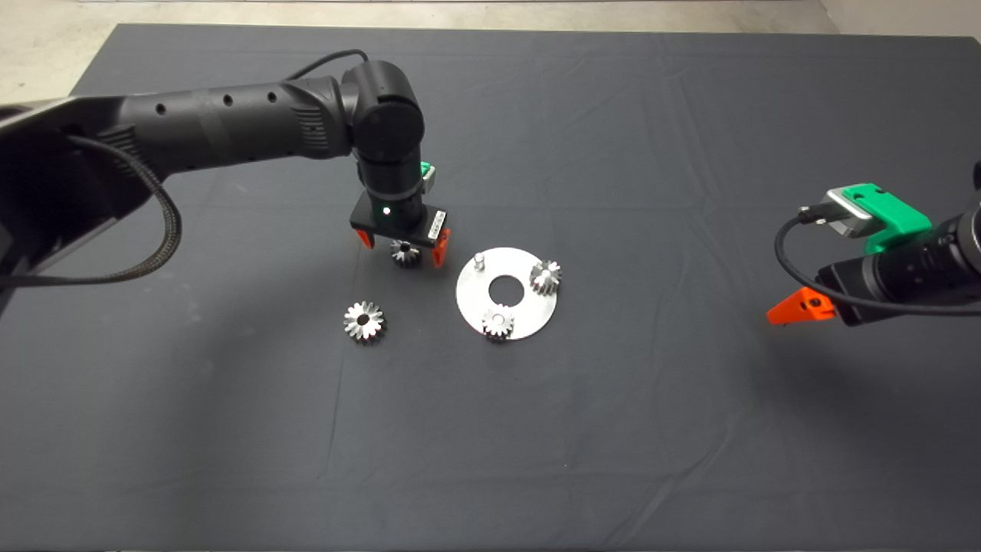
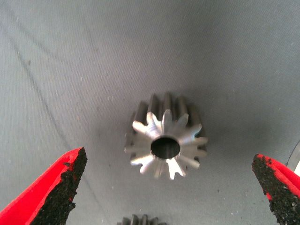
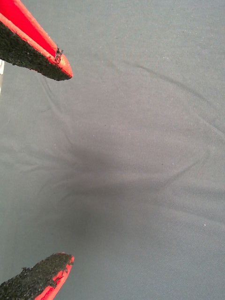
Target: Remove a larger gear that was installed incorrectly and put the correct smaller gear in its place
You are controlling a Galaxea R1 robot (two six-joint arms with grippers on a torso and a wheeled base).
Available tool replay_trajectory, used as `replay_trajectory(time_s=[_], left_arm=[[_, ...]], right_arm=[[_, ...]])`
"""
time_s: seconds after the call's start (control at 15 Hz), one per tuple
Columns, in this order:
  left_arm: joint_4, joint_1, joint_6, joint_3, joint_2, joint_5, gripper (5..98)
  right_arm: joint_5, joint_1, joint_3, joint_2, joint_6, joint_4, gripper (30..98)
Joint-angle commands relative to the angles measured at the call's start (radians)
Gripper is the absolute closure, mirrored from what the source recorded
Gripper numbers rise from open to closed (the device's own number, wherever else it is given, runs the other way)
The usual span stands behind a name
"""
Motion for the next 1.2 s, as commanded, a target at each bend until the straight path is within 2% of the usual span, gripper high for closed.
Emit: replay_trajectory(time_s=[0.0, 0.27, 0.53, 1.0, 1.13], left_arm=[[-0.008, -0.010, 0.044, -0.043, 0.001, -0.028, 14.5], [-0.008, -0.011, 0.045, -0.054, 0.004, -0.045, 14.5], [-0.010, -0.011, 0.045, -0.051, 0.004, -0.043, 17.6], [-0.010, -0.009, 0.045, -0.052, 0.006, -0.042, 33.1], [-0.010, -0.009, 0.046, -0.054, 0.005, -0.039, 33.1]], right_arm=[[-0.094, 0.022, 0.018, 0.000, 0.007, 0.027, 31.6], [-0.094, 0.022, 0.020, 0.000, 0.007, 0.027, 31.6], [-0.094, 0.022, 0.020, -0.002, 0.007, 0.027, 31.6], [-0.094, 0.022, 0.020, -0.005, 0.007, 0.027, 31.6], [-0.094, 0.022, 0.020, -0.005, 0.007, 0.027, 31.6]])
